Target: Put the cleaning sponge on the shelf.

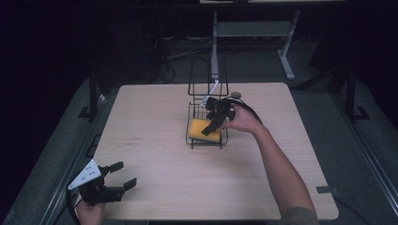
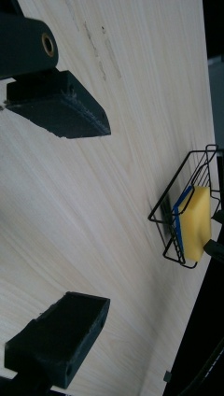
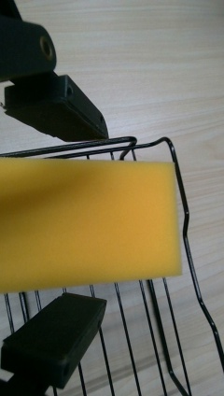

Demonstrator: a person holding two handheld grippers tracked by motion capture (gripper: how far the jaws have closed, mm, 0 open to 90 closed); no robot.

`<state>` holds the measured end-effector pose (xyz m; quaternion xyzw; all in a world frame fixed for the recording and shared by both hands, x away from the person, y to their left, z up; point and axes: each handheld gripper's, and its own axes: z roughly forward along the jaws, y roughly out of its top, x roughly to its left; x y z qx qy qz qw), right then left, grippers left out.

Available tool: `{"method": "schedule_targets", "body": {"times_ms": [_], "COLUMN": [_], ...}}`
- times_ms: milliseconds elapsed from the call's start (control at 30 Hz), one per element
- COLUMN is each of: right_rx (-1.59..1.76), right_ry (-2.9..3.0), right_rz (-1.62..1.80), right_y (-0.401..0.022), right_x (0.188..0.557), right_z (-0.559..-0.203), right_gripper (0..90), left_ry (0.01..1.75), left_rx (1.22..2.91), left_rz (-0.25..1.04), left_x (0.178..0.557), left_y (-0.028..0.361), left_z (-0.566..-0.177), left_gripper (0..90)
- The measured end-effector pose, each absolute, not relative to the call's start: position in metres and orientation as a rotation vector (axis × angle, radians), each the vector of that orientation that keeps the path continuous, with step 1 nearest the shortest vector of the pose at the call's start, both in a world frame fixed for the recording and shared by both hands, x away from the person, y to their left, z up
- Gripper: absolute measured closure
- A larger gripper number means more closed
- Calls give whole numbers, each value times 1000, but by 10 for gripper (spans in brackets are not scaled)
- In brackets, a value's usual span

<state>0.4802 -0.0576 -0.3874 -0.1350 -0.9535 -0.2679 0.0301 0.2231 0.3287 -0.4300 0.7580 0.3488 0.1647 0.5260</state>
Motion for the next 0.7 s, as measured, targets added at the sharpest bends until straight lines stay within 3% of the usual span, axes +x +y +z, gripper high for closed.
{"method": "schedule_targets", "body": {"times_ms": [700], "right_rx": [-504], "right_ry": [-2904], "right_rz": [-894], "right_y": [-80], "right_x": [474], "right_z": [-393], "right_gripper": [150], "left_ry": [830], "left_rx": [1816], "left_rz": [388], "left_x": [224], "left_y": [327], "left_z": [-430], "left_gripper": [140]}}
